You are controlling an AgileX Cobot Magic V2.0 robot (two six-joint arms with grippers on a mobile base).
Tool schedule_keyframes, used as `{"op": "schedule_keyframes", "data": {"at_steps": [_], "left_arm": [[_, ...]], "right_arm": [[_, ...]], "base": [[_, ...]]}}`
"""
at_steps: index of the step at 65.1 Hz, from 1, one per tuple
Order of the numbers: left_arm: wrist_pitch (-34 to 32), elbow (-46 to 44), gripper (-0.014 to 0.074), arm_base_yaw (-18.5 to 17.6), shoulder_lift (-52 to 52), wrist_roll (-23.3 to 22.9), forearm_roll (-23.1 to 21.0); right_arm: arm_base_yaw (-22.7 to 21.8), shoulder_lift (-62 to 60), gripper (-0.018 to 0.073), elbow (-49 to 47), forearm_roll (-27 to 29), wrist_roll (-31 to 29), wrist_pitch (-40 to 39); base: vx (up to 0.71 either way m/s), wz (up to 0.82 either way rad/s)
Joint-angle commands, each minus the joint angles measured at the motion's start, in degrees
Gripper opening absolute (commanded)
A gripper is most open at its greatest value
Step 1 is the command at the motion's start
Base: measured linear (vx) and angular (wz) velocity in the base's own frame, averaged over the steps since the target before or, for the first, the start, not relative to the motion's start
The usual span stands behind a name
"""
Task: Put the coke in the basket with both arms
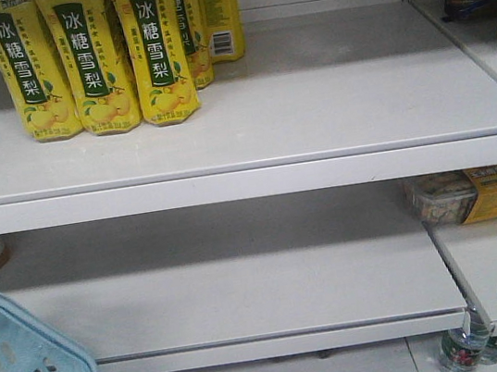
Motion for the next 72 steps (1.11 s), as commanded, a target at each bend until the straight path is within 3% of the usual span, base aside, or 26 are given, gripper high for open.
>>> {"op": "schedule_keyframes", "data": {"at_steps": [1, 10, 30, 40, 49, 72], "left_arm": [[-7.5, -1.8, -0.0006, 1.2, 0.3, 4.9, 0.8], [-7.3, -1.8, -0.0006, 3.2, 0.3, 7.5, 0.8], [-5.4, -1.7, -0.0006, 6.9, -0.6, 7.7, 1.5], [-5.2, -1.7, -0.0006, 7.0, -4.4, 7.7, 1.6], [-5.2, -1.7, -0.0006, 7.1, -4.1, 7.8, 4.5], [-5.2, -1.7, -0.0006, 7.1, -4.1, 7.8, 4.3]], "right_arm": [[-0.3, 0.5, -0.0005, -1.5, -0.1, -0.2, 1.3], [-0.3, 0.5, -0.0005, -1.5, -0.1, -0.2, 1.3], [-0.3, 0.5, -0.0005, -1.5, -0.1, -0.2, 1.3], [-0.3, 0.5, -0.0005, -1.5, -0.1, -0.2, 1.3], [-0.3, 0.5, -0.0005, -1.5, -0.1, -0.2, 1.3], [-0.3, 0.5, -0.0005, -1.5, -0.1, -0.2, 1.3]], "base": [[0.00, 0.00], [0.00, 0.00], [0.00, 0.00], [0.00, 0.00], [0.00, 0.00], [0.00, 0.00]]}}
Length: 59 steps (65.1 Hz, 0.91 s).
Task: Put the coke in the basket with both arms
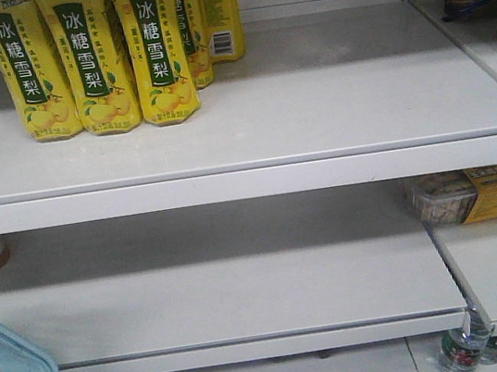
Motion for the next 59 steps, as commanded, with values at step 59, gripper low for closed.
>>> {"op": "schedule_keyframes", "data": {"at_steps": [59], "left_arm": [[-7.5, -2.1, -0.0006, 0.2, -1.2, 2.4, 2.3]], "right_arm": [[-0.3, 0.5, -0.0005, -1.5, -0.1, -0.2, 1.3]], "base": [[0.00, 0.00]]}}
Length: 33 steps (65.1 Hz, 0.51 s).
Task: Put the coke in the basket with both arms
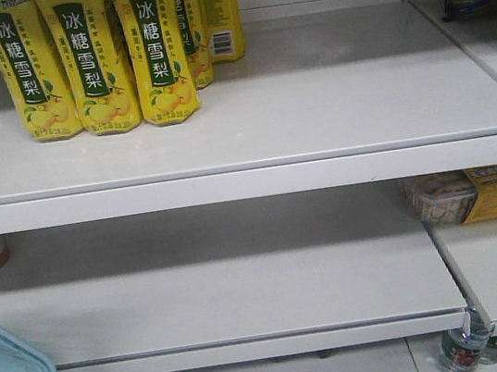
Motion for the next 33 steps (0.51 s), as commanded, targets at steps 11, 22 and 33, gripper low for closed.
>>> {"op": "schedule_keyframes", "data": {"at_steps": [11, 22, 33], "left_arm": [[-7.5, -2.1, -0.0006, 0.2, -1.2, 2.4, 2.3], [-7.5, -2.1, -0.0006, 0.2, -1.2, 2.4, 2.3], [-7.5, -2.1, -0.0006, 0.2, -1.2, 2.4, 2.3]], "right_arm": [[-0.3, 0.5, -0.0005, -1.5, -0.1, -0.2, 1.3], [0.0, 0.5, -0.0005, -1.5, 4.6, -0.2, 1.3], [0.0, 0.5, -0.0005, -1.5, 28.5, -10.3, 6.0]], "base": [[0.00, 0.00], [0.00, 0.00], [0.00, 0.00]]}}
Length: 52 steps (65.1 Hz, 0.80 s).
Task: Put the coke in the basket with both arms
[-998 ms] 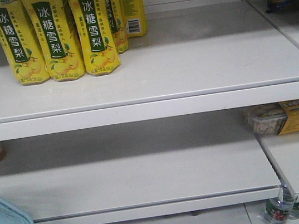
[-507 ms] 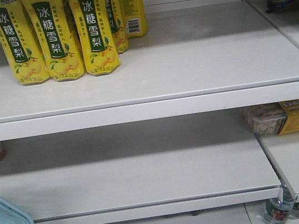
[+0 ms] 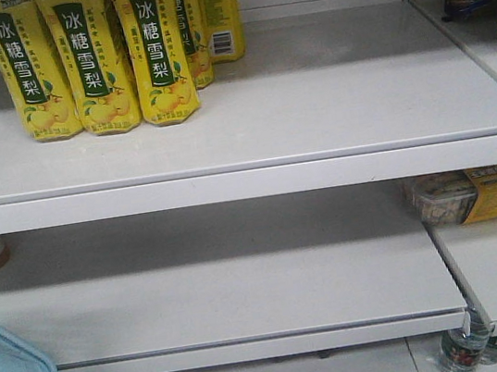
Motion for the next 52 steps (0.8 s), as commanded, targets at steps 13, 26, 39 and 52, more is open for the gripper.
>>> {"op": "schedule_keyframes", "data": {"at_steps": [13, 26, 39, 52], "left_arm": [[-7.5, -2.1, -0.0006, 0.1, -1.2, 2.4, 2.3], [-7.5, -2.1, -0.0006, 0.1, -1.2, 2.4, 2.3], [-7.5, -2.1, -0.0006, 0.1, -1.2, 2.4, 2.3], [-7.5, -2.1, -0.0006, 0.1, -1.2, 2.4, 2.3]], "right_arm": [[2.5, 0.5, -0.0005, -1.5, 54.3, -35.6, 17.2], [3.2, 0.5, -0.0005, -1.5, 66.8, -44.3, 32.2], [3.2, -0.2, -0.0005, 3.7, 75.5, -59.4, 31.8], [3.2, -6.3, -0.0005, 11.8, 97.1, -85.6, 27.8]], "base": [[0.00, 0.00], [0.00, 0.00], [0.00, 0.00], [0.00, 0.00]]}}
